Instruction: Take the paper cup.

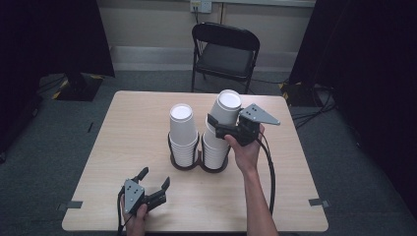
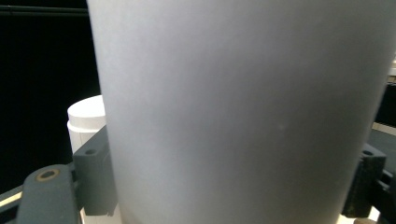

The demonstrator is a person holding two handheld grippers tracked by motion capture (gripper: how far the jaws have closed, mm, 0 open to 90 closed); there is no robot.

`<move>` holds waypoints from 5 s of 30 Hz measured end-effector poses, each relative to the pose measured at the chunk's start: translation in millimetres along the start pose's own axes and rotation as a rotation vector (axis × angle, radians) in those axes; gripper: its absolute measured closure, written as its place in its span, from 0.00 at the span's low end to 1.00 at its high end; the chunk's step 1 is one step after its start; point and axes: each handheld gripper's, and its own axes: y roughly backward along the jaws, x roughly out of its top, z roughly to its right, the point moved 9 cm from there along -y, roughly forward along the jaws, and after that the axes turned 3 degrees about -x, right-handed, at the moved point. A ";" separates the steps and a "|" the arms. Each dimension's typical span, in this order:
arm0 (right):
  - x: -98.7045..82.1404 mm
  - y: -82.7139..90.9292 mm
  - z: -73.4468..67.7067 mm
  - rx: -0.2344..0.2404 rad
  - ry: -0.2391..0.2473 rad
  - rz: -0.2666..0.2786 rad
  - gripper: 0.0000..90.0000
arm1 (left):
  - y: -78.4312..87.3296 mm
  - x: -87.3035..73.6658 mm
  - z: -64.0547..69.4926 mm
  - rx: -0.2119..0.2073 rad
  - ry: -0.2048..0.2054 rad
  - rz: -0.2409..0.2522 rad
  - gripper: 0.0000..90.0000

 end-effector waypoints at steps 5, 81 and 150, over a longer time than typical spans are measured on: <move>3.9 3.4 2.2 -0.002 -0.021 0.019 0.17 | 0.0 0.1 -0.1 0.001 0.000 0.001 0.20; -74.2 103.0 -4.5 -0.016 -0.280 0.035 0.18 | -3.0 -1.1 6.2 -0.080 0.007 -0.052 0.18; -133.9 73.5 -123.1 0.440 -0.722 -0.118 0.17 | -26.7 37.3 97.1 -0.421 -0.039 0.153 0.84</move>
